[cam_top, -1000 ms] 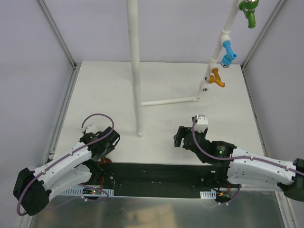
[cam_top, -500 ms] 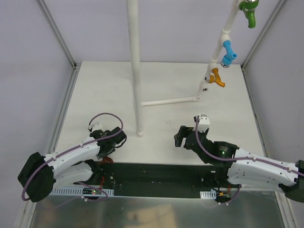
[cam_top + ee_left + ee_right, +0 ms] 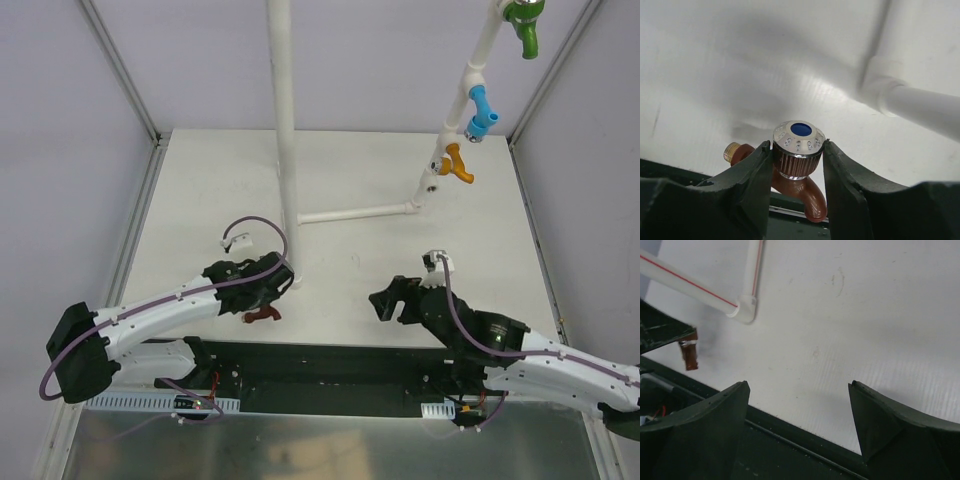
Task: Install the water faucets
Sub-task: Pick up the adaptor at the center of the board.
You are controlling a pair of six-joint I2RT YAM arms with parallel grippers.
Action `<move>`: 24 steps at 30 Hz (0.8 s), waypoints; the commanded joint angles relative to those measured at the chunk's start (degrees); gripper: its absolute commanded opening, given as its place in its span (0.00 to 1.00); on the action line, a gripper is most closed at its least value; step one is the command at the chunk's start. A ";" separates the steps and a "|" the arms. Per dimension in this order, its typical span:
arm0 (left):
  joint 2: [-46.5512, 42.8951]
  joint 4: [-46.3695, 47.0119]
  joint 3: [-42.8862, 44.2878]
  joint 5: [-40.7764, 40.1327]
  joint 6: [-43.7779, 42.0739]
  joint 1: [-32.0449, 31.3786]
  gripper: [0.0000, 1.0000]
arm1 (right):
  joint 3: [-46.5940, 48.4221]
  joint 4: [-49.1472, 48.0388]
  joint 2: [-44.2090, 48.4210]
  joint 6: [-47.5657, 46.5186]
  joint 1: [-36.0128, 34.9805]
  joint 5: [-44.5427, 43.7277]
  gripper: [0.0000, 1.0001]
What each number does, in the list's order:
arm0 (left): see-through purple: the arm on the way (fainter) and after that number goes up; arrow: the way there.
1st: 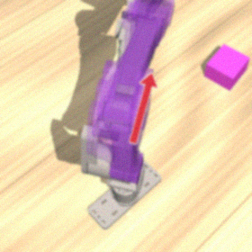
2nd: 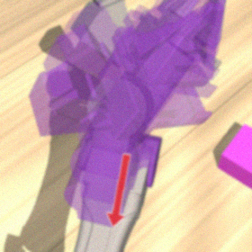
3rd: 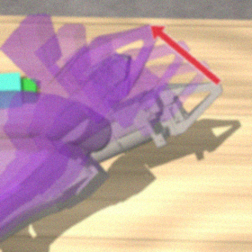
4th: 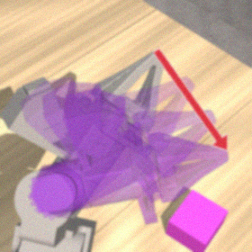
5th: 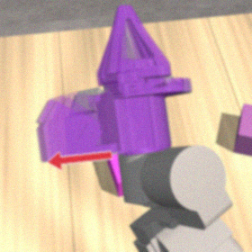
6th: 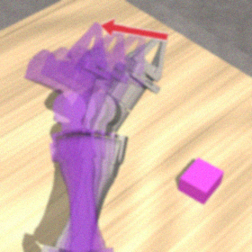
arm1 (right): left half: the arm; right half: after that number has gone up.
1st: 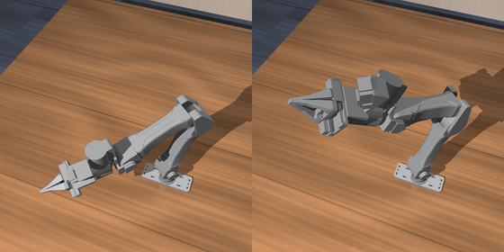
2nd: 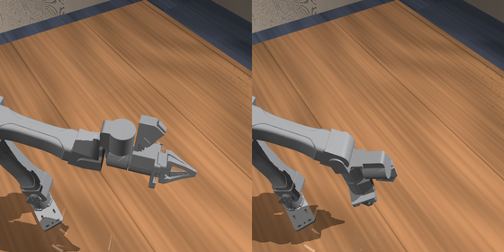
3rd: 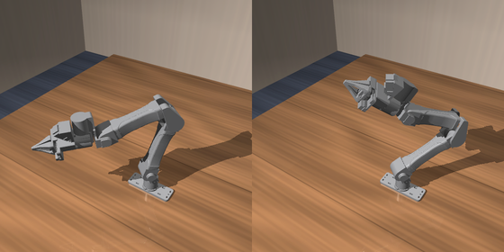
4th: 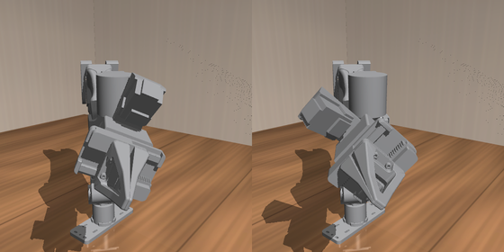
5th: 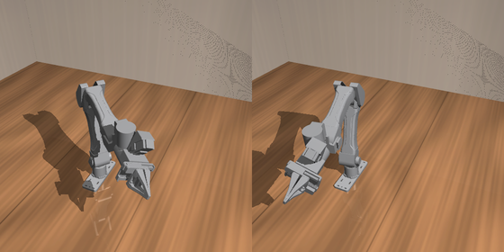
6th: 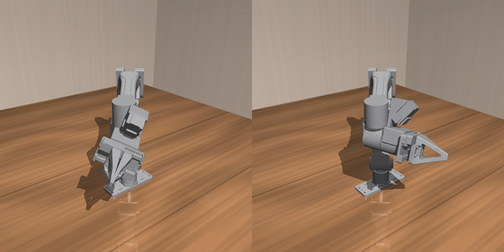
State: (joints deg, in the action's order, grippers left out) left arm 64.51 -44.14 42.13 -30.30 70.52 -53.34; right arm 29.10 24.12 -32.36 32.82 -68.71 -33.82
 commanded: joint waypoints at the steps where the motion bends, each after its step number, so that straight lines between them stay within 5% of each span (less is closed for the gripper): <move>1: -3.51 6.07 2.26 1.82 -2.84 -0.97 0.00 | -4.57 -9.69 7.56 -1.89 0.07 10.86 0.88; 15: 1.93 10.92 8.32 6.40 -3.29 -5.45 0.00 | -11.09 -41.42 -9.11 -5.30 -1.43 19.86 0.86; 24: 5.27 13.46 9.82 6.84 -3.55 -7.65 0.00 | -6.34 -44.50 -18.97 -7.42 -5.21 18.09 0.83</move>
State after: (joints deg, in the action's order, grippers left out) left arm 68.95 -33.45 49.58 -23.81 67.94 -60.10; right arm 19.75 -13.58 -50.06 26.33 -73.12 -15.05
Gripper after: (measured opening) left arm 0.410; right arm 0.833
